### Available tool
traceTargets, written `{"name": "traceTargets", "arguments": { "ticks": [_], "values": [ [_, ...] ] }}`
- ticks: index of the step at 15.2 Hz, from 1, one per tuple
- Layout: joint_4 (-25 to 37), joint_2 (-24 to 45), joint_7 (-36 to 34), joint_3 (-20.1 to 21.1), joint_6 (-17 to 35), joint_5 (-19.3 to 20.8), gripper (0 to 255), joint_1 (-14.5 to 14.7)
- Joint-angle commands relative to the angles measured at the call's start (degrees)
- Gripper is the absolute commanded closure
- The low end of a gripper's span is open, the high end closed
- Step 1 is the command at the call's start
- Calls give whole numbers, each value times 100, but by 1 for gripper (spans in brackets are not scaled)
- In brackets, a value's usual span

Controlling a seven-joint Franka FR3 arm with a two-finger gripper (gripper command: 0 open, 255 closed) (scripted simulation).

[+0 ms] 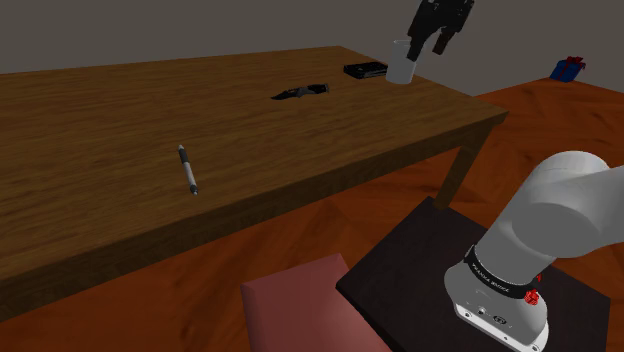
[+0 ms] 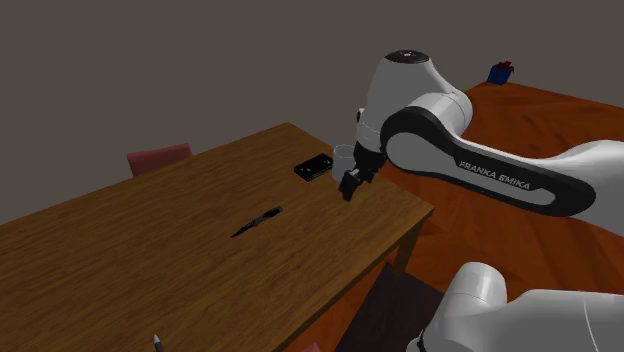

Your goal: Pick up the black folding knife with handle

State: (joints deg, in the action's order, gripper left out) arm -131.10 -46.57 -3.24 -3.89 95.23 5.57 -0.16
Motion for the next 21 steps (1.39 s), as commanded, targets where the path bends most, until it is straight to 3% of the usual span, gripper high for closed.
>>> {"name": "traceTargets", "arguments": {
  "ticks": [1,11,21],
  "values": [
    [0,0,0,0,0,0,0,0],
    [1416,2224,3191,-707,542,-79,0,1245],
    [2811,3983,6162,-702,465,-469,0,2117]
  ]
}}
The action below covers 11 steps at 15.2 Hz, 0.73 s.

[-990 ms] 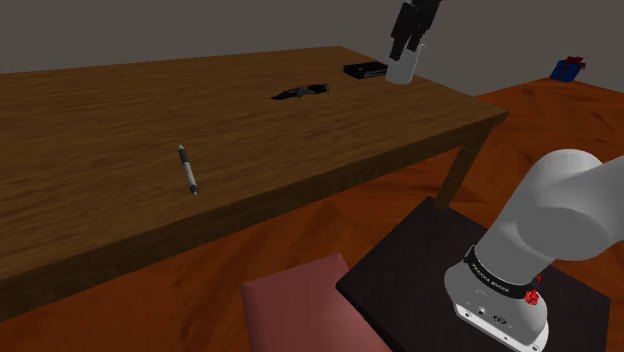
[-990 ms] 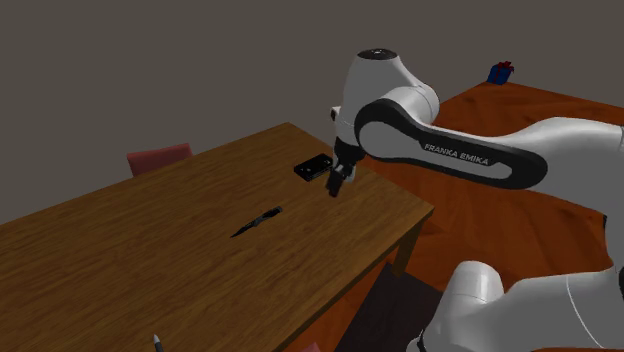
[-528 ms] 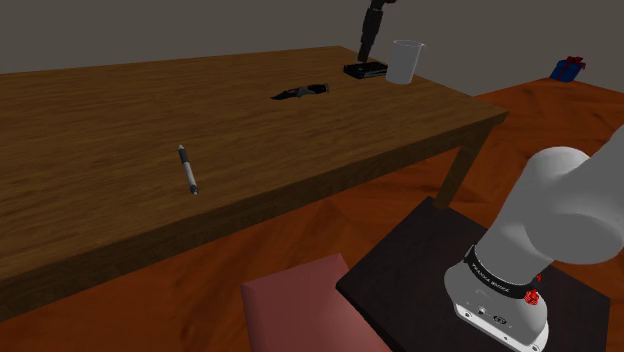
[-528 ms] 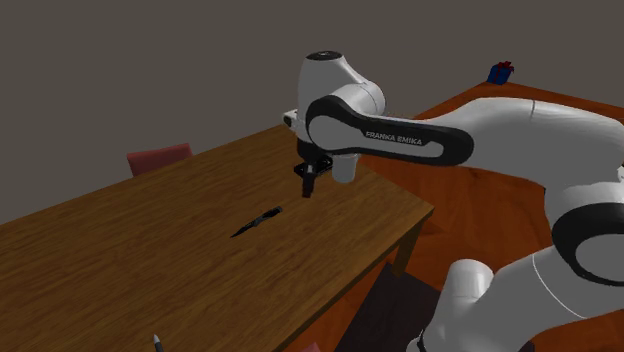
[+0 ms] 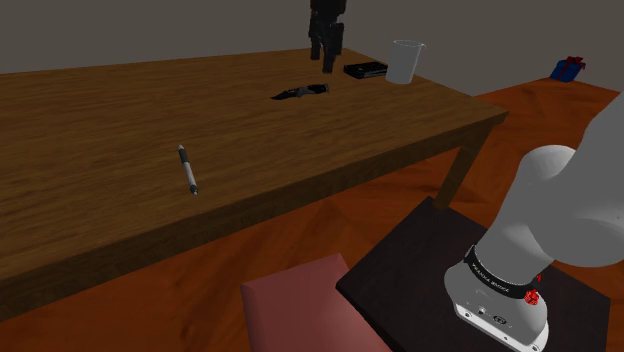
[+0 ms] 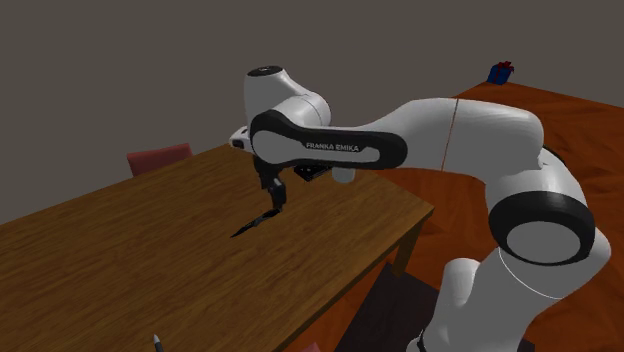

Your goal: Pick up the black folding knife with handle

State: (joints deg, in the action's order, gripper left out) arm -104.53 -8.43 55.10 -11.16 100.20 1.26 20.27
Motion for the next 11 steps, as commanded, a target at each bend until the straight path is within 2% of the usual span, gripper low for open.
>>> {"name": "traceTargets", "arguments": {
  "ticks": [1,3,11],
  "values": [
    [262,302,601,63,-53,-63,0,143],
    [395,469,965,128,-82,-90,0,227],
    [-224,439,963,129,506,-84,0,224]
  ]
}}
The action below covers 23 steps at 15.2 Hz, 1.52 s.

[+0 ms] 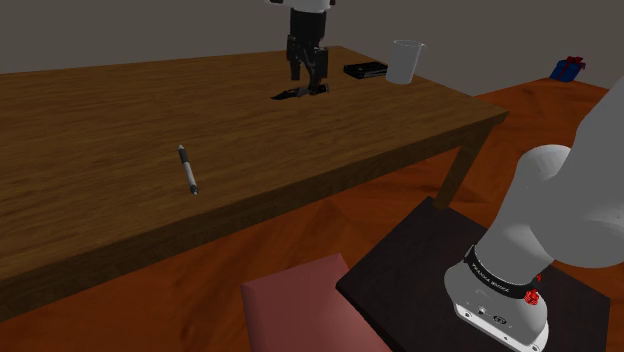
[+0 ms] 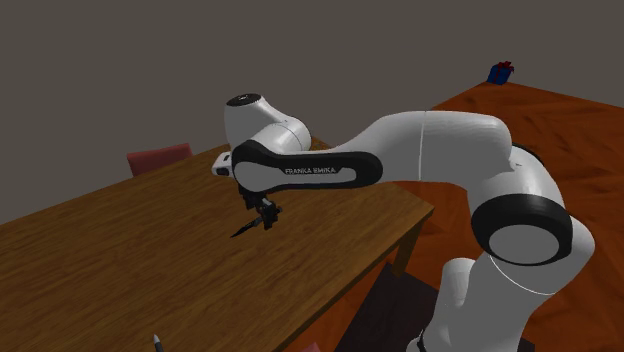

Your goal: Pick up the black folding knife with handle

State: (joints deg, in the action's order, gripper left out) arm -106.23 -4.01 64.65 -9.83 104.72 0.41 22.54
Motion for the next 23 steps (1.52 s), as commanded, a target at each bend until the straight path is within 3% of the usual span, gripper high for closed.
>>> {"name": "traceTargets", "arguments": {
  "ticks": [1,2,11,23],
  "values": [
    [-53,-2,8,-4,54,0,0,-3],
    [-62,-7,5,-2,59,1,255,-2],
    [-53,-2,8,-4,54,0,255,-4],
    [969,80,16,-4,-886,-16,255,-3]
  ]
}}
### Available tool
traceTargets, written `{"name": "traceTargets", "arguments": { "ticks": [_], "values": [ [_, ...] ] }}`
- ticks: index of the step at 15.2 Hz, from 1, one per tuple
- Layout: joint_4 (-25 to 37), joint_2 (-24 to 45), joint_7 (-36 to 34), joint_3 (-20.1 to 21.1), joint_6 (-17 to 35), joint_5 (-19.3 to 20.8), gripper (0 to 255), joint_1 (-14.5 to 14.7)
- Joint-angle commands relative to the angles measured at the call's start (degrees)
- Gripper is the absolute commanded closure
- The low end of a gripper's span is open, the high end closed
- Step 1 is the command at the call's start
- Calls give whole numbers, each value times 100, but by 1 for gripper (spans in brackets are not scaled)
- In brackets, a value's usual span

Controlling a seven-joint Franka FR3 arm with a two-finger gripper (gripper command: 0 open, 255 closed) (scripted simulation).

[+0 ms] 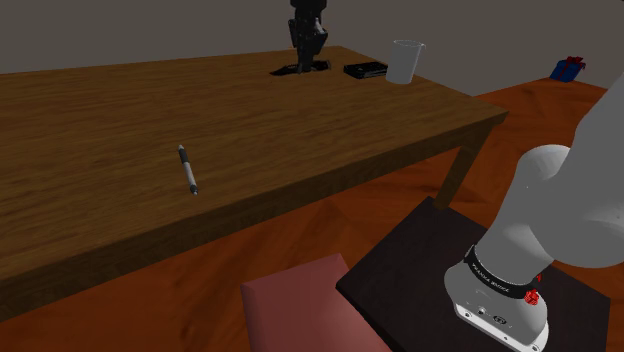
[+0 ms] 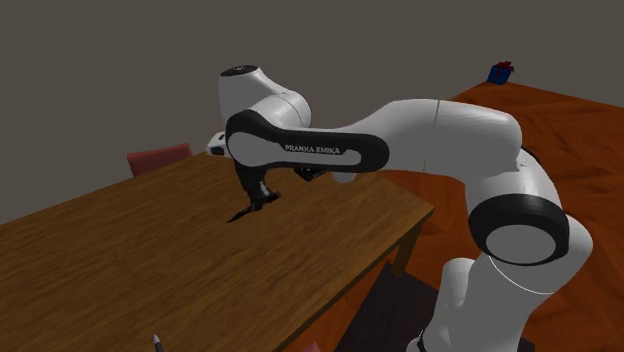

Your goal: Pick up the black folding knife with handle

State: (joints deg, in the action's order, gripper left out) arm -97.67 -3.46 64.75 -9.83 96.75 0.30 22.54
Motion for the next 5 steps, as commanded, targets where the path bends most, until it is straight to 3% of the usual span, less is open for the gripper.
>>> {"name": "traceTargets", "arguments": {
  "ticks": [1,5],
  "values": [
    [209,41,9,-5,-170,-7,255,-3],
    [423,81,13,-7,-345,-14,255,-4]
  ]
}}
